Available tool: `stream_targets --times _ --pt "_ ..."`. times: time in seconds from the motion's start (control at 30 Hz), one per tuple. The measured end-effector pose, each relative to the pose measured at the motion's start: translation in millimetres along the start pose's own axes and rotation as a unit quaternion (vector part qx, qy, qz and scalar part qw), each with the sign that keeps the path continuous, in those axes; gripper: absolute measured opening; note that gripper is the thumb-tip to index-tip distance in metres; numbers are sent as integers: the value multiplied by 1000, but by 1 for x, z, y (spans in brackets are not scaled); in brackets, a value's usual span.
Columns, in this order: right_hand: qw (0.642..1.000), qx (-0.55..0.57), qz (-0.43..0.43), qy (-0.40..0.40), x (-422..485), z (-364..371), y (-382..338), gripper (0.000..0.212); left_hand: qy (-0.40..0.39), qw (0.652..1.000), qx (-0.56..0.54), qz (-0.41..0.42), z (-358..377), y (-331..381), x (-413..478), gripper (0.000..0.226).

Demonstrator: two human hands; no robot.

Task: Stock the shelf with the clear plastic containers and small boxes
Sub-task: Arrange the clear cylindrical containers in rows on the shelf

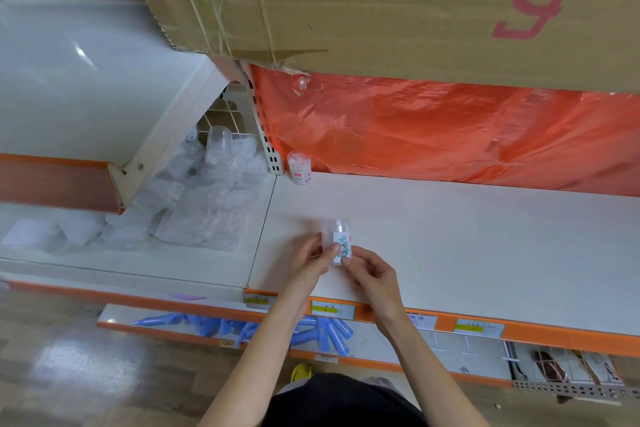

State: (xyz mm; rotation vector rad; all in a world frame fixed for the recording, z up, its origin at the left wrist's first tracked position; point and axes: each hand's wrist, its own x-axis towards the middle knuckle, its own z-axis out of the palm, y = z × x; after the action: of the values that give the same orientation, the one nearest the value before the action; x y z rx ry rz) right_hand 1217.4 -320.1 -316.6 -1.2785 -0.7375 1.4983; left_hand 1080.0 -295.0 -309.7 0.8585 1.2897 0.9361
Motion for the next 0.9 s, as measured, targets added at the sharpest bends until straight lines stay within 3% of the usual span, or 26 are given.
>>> stream_targets --times 0.13,0.53,0.7,0.9 --pt "1000 4 5 -3 0 -5 0 19 19 1000 -10 -5 -4 -3 3 28" --pt "998 3 26 -49 3 -4 -1 27 -18 998 -17 -49 -2 0 3 22" --pt "998 -4 30 -64 4 -4 0 28 -27 999 6 -30 -3 2 3 18" --pt "998 -33 27 -51 14 -6 8 32 -23 999 23 -5 -8 0 7 29"
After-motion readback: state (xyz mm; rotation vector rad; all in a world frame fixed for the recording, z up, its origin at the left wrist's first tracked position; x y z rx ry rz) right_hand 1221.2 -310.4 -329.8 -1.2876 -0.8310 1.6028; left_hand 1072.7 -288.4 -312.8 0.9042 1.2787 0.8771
